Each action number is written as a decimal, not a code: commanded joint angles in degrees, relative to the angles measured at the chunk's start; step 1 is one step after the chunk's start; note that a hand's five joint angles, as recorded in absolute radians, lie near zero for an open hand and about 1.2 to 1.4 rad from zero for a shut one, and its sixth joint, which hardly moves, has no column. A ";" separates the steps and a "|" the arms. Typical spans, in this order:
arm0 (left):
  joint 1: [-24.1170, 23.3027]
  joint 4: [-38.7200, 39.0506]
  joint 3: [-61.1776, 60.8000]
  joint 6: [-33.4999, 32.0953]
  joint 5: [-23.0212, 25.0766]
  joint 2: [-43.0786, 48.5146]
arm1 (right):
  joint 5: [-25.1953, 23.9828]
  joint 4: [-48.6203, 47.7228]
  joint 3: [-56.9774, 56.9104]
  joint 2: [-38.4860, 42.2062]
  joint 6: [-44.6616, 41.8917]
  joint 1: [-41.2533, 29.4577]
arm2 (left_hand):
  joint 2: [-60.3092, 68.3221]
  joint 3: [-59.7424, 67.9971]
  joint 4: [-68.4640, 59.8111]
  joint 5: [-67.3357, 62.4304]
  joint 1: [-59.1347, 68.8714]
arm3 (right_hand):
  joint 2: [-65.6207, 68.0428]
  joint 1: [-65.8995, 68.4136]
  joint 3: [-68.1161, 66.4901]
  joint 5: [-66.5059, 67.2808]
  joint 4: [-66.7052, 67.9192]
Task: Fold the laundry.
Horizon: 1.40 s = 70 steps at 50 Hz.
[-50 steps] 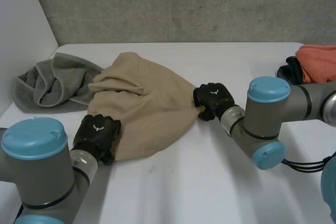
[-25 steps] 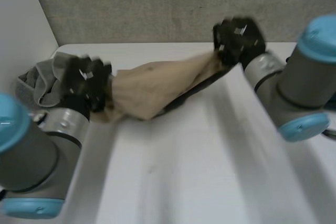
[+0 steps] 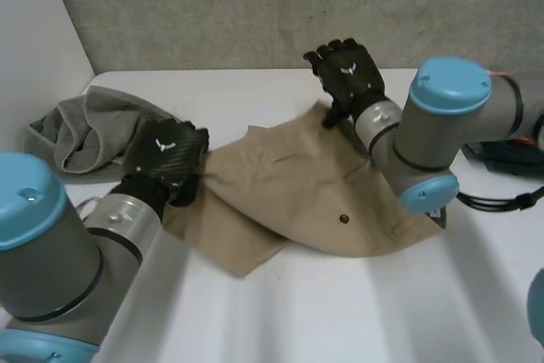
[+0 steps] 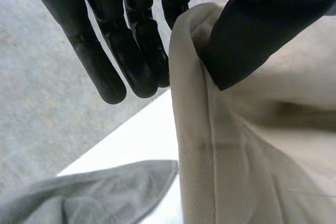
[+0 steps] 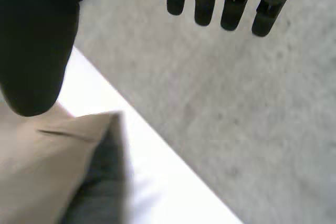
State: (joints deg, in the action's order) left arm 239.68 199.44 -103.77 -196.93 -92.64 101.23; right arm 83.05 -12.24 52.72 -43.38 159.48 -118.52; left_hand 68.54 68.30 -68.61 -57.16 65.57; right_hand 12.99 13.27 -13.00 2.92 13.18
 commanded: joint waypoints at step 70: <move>3.78 -2.39 13.42 -9.25 7.65 -8.07 | -12.30 44.93 11.88 -39.33 -18.59 13.49 | 11.46 11.70 -11.39 -12.84 14.43 | 67.01 66.73 -67.00 67.08 66.82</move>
State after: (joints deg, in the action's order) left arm 243.40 198.10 -89.89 -205.27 -88.74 88.52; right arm 70.63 27.39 63.74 -84.27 141.03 -105.39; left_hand 68.63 68.36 -68.83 -57.19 65.57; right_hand 67.58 60.27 -68.22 58.11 68.73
